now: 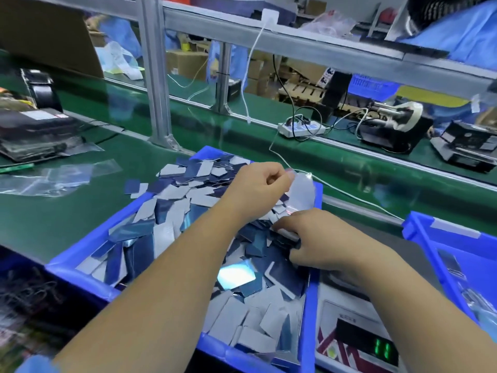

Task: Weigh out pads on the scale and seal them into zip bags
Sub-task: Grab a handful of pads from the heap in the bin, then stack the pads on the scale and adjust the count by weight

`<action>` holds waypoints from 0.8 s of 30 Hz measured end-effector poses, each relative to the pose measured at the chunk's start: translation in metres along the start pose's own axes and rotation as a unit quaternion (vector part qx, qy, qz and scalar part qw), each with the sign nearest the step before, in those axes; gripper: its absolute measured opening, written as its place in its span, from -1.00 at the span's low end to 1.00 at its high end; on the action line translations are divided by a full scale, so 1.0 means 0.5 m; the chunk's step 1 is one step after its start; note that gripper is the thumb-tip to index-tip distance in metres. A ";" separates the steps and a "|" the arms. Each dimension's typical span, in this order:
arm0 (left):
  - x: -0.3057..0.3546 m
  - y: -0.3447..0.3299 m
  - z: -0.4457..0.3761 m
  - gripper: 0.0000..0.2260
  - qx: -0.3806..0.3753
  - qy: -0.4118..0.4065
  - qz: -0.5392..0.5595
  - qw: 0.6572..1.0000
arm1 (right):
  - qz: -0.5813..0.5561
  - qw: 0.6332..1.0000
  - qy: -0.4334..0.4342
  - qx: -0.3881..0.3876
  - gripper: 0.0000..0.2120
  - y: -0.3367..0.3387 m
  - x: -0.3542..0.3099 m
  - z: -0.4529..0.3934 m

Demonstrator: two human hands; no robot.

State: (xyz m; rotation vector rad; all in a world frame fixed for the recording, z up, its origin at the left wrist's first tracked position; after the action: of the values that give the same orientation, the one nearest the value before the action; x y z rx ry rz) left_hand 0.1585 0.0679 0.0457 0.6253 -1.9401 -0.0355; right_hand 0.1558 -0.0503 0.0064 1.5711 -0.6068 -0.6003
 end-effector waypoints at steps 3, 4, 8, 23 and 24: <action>0.003 -0.001 0.001 -0.70 -0.003 0.005 -0.004 1.000 | -0.005 0.999 0.007 0.047 -0.60 0.015 -0.005 -0.001; 0.003 -0.001 0.001 -0.70 -0.002 0.004 -0.003 1.000 | -0.005 0.998 0.012 0.058 -0.65 0.014 -0.007 -0.002; -0.002 -0.003 0.000 -0.67 0.005 -0.001 -0.009 1.000 | 0.001 0.996 0.017 0.089 -0.77 0.013 -0.010 -0.006; -0.026 -0.031 0.002 -0.72 -0.082 0.089 0.098 0.988 | -0.640 0.670 -0.292 0.238 -0.80 0.016 0.102 0.038; -0.025 -0.041 0.010 -0.72 -0.115 0.095 0.107 0.983 | -0.650 0.656 -0.299 0.238 -0.85 0.014 0.101 0.038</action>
State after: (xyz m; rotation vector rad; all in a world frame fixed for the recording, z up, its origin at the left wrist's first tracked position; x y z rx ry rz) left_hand 0.1666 0.0544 0.0268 0.2552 -1.7763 -0.0622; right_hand 0.1791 -0.0993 0.0106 2.1782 0.0702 -2.2673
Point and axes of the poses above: each hand's wrist, its own z-axis away from the middle knuckle, its own y-axis out of the back of the hand, x = y × z, the point moved 8 cm from there along -z, towards the middle knuckle, and after that the axes turned 11 degrees about x, right-handed, at the moved point
